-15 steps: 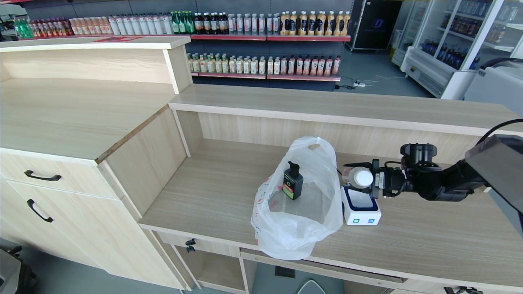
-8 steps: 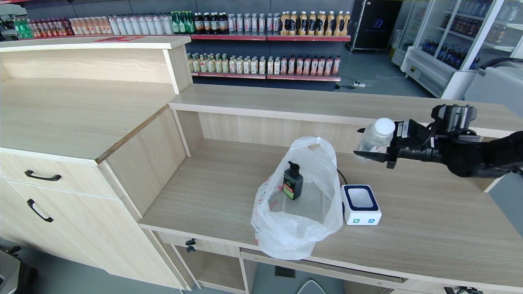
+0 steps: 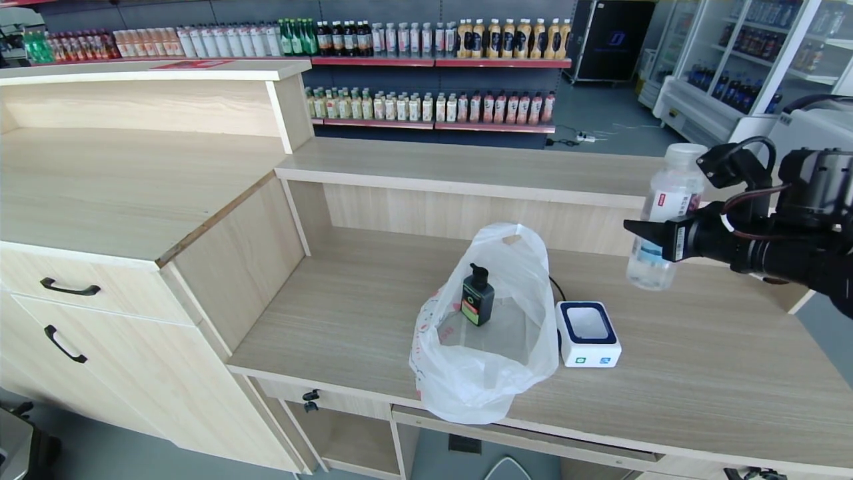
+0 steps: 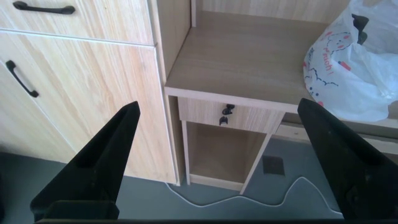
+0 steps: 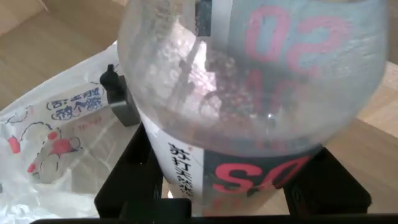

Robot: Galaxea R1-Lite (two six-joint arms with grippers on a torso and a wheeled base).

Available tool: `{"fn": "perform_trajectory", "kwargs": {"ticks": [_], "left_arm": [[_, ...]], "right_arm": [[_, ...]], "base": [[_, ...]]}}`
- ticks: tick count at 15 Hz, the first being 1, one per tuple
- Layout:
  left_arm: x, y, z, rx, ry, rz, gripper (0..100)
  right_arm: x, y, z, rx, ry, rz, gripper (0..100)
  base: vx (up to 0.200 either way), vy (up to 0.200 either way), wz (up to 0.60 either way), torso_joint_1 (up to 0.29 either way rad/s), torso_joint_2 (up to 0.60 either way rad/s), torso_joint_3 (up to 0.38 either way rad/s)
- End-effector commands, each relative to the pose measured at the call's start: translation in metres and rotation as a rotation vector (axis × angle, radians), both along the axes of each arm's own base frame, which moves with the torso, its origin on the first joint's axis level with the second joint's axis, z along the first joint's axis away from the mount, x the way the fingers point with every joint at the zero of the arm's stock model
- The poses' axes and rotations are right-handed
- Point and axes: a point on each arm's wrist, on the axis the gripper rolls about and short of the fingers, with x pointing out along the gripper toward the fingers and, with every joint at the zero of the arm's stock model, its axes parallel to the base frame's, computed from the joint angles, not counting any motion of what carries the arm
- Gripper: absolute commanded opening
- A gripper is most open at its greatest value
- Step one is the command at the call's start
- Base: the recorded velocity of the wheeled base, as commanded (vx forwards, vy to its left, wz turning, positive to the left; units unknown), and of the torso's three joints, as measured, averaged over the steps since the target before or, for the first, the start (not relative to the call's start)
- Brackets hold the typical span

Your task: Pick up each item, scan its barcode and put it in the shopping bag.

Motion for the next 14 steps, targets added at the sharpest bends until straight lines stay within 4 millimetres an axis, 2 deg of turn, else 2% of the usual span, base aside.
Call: {"fn": "perform_trajectory", "kwargs": {"ticks": [1,3,5,7,8,10,12,14], "left_arm": [[0.000,0.000,0.000,0.000,0.000,0.000,100],[0.000,0.000,0.000,0.000,0.000,0.000,100],[0.000,0.000,0.000,0.000,0.000,0.000,100],[0.000,0.000,0.000,0.000,-0.001,0.000,100],[0.000,0.000,0.000,0.000,0.000,0.000,100],[0.000,0.000,0.000,0.000,0.000,0.000,100],[0.000,0.000,0.000,0.000,0.000,0.000,100],[0.000,0.000,0.000,0.000,-0.001,0.000,100]], "right_arm": [[-0.014,0.030,-0.001,-0.007,-0.013,-0.067,0],[-0.023,0.032,-0.017,-0.144,-0.010,-0.081,0],[-0.032,0.032,-0.023,-0.256,-0.058,-0.053,0],[-0.037,0.040,-0.022,-0.242,-0.090,-0.001,0],[-0.042,0.048,-0.025,-0.217,-0.112,0.090,0],[-0.045,0.062,-0.026,-0.210,-0.151,0.135,0],[-0.046,0.067,-0.027,-0.171,-0.155,0.202,0],[-0.043,0.067,-0.039,-0.130,-0.100,0.251,0]], "base": [[0.000,0.000,0.00,0.000,0.00,0.000],[0.000,0.000,0.00,0.000,0.00,0.000],[0.000,0.000,0.00,0.000,0.00,0.000],[0.000,0.000,0.00,0.000,0.00,0.000],[0.000,0.000,0.60,0.002,0.00,0.007],[0.000,0.000,0.60,0.002,0.00,0.007],[0.000,0.000,0.30,0.001,0.00,0.004],[0.000,0.000,0.00,0.000,0.00,0.000]]}}
